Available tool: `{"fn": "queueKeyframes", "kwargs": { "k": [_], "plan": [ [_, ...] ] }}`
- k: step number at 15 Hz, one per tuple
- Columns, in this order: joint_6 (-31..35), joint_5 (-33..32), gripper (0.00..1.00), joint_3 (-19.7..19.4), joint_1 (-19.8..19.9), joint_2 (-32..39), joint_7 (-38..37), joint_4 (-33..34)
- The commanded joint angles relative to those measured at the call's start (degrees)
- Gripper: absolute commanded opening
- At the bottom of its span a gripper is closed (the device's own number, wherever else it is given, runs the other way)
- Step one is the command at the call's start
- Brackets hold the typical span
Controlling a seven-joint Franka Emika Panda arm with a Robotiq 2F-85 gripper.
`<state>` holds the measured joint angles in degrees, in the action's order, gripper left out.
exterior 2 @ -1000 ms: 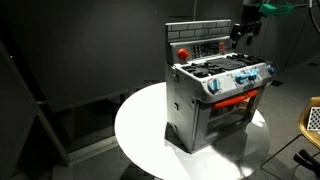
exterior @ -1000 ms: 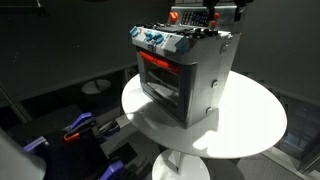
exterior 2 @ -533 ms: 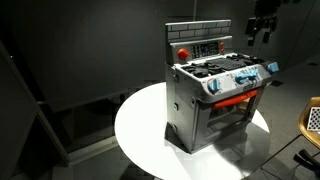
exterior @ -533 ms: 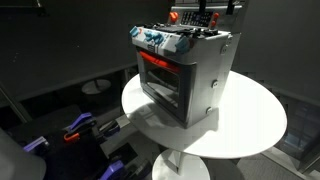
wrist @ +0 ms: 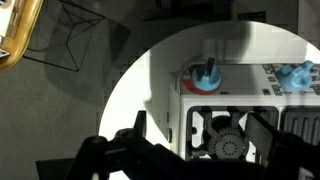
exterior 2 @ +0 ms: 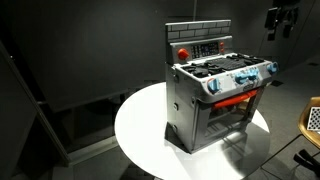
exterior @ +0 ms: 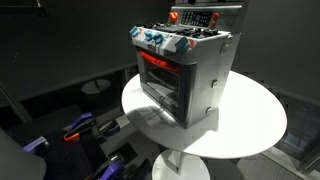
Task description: Push the top right button on the toy stove
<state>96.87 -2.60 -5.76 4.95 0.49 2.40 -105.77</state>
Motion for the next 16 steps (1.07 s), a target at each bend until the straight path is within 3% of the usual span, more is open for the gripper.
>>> {"fn": "queueKeyframes", "kwargs": {
  "k": [1, 11, 16],
  "plan": [
    [0.9, -1.0, 1.0, -0.3, 0.6, -6.0, 2.4, -6.4],
    [9.4, -2.4, 1.0, -0.7, 0.9, -18.1, 1.2, -21.4],
    [12.9, -1.8, 1.0, -0.8, 1.1, -21.1, 0.4, -25.3]
  ]
}}
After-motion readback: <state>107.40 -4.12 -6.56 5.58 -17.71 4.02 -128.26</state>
